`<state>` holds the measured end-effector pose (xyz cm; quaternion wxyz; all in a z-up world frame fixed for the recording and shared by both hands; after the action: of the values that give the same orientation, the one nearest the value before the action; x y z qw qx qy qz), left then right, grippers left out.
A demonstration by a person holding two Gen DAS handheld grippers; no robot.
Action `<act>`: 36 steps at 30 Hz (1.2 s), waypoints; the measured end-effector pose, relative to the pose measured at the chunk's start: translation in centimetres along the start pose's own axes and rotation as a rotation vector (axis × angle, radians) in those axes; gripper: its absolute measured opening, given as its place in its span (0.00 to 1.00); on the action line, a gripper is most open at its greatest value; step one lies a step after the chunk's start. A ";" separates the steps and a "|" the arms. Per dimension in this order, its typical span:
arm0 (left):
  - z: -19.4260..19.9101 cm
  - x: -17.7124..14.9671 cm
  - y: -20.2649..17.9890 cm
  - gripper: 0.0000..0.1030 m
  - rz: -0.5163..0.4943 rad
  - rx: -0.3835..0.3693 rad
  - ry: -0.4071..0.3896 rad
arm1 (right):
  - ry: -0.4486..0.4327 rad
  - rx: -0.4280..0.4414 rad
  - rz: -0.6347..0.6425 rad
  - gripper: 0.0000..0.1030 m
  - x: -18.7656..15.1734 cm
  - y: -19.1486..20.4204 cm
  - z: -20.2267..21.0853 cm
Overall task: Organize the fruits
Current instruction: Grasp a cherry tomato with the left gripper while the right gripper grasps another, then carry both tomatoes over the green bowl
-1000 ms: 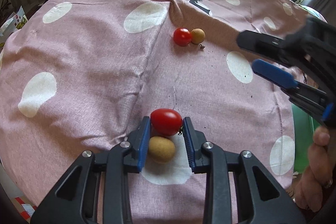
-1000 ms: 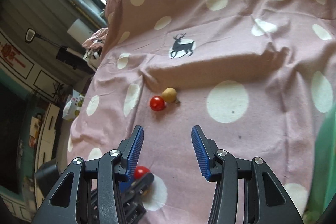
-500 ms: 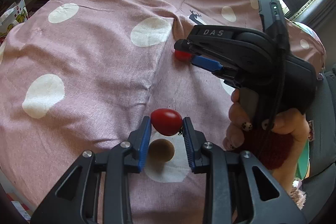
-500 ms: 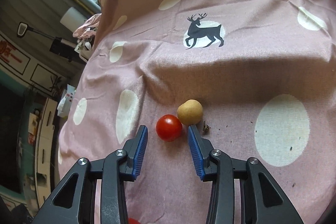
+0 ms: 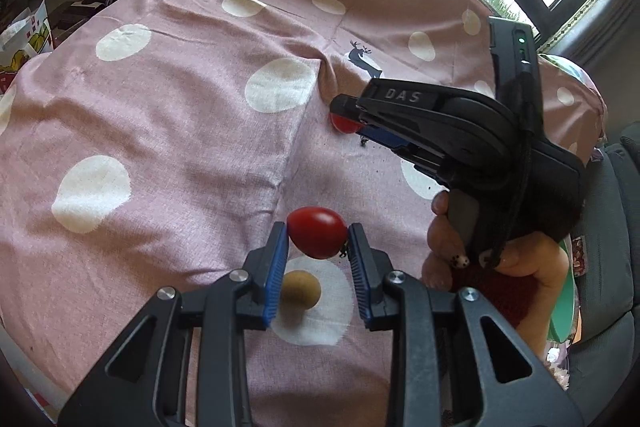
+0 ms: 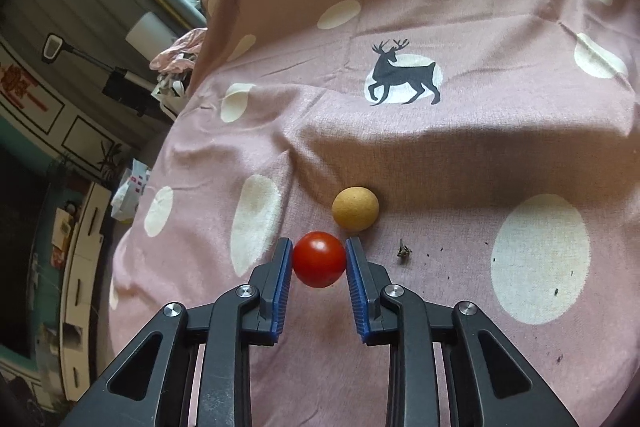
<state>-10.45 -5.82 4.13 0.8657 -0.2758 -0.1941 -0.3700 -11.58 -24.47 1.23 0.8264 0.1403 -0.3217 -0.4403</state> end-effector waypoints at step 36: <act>3.6 0.3 -13.3 0.29 -0.250 -0.250 -0.159 | -0.483 -0.194 -0.174 0.28 -7.2 -9.1 22.9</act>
<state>-20.67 -11.38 11.48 0.7540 -0.3833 -0.2469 -0.4728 -35.26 -22.58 10.84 0.6942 -0.0217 -0.4526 -0.5593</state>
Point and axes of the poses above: each gripper's, at about its wrist camera, not at the fingertips, and z roughly against the way its jaws point, y to its left, x to its top, the point moved 2 cm from there along -z, roughly the way its jaws point, and after that the axes turned 8 degrees about -z, right-handed, at the moved point
